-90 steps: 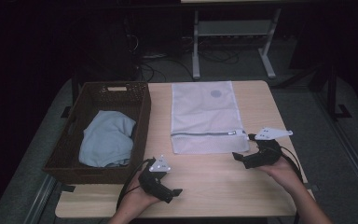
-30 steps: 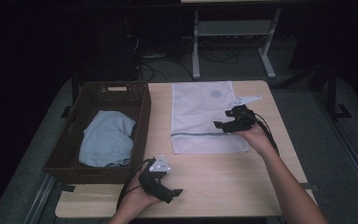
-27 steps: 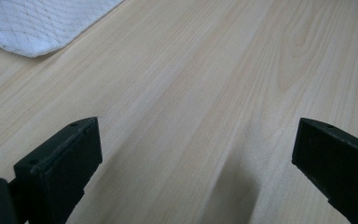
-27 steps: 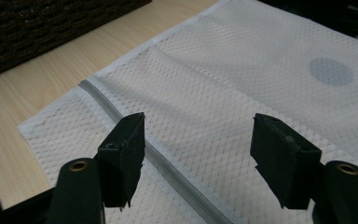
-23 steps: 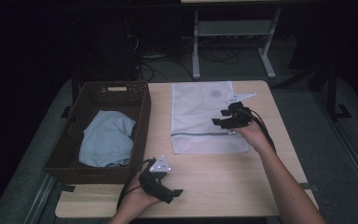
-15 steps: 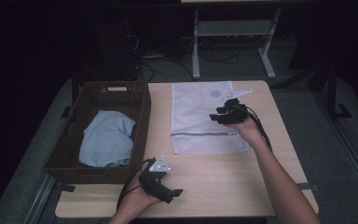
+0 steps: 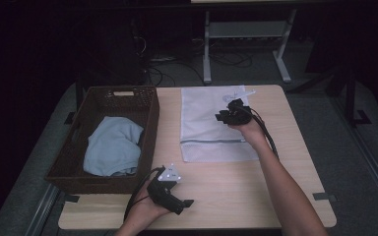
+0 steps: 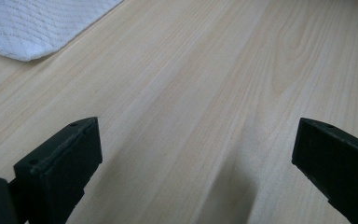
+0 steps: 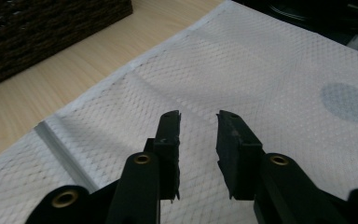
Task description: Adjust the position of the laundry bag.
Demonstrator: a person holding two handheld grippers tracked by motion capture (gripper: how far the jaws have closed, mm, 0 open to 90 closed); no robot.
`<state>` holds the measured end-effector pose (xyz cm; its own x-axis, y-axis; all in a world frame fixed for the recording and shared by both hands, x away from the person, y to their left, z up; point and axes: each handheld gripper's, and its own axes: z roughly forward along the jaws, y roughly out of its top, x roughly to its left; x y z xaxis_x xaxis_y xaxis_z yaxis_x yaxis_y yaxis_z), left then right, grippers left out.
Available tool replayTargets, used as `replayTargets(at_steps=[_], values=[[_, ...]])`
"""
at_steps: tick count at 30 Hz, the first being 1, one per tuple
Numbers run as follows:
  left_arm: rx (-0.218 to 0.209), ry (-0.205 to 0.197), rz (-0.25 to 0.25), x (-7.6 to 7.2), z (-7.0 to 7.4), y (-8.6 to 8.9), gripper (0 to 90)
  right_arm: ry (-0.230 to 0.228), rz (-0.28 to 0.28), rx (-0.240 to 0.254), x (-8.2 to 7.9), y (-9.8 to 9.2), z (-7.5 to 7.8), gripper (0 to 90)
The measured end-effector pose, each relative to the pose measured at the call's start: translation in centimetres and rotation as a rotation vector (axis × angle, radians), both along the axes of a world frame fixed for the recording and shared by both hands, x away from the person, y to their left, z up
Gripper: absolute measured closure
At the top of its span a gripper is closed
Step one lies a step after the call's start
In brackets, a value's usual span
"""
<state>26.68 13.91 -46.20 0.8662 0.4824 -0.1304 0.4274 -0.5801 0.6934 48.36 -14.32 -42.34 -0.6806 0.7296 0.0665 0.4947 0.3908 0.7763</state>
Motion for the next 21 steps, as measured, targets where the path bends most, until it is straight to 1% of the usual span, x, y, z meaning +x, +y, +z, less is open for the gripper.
replayTargets(at_steps=[2,3,6,8,13,15,16,19,21], values=[[-0.001,0.0,-0.002,0.0,0.0,0.0,1.5,0.002,-0.01,-0.005,0.3,0.3,-0.3,74.1],[-0.002,0.0,-0.002,0.0,0.0,0.0,1.5,-0.008,-0.016,-0.012,0.5,0.4,-0.4,74.6],[-0.002,0.0,-0.004,0.0,0.1,0.0,1.5,0.005,-0.027,-0.026,1.1,0.7,-1.0,77.0],[-0.005,0.0,-0.003,-0.1,0.1,0.0,1.5,0.004,-0.028,-0.029,1.3,0.8,-1.1,77.5],[-0.005,-0.002,-0.003,-0.1,0.2,0.0,1.5,0.023,-0.044,-0.052,2.2,1.1,-1.6,82.9],[-0.007,-0.002,-0.004,-0.1,0.2,0.0,1.5,0.016,-0.056,-0.067,2.5,1.2,-1.9,86.1],[-0.007,-0.002,-0.004,-0.1,0.2,0.0,1.5,0.019,-0.058,-0.07,2.6,1.2,-2.1,86.8],[-0.007,-0.002,-0.006,-0.1,0.2,0.0,1.5,0.049,-0.065,-0.067,3.2,1.2,-2.6,88.1],[-0.008,-0.003,-0.006,-0.1,0.2,0.0,1.5,0.057,-0.071,-0.065,3.4,1.3,-3.0,88.1]])
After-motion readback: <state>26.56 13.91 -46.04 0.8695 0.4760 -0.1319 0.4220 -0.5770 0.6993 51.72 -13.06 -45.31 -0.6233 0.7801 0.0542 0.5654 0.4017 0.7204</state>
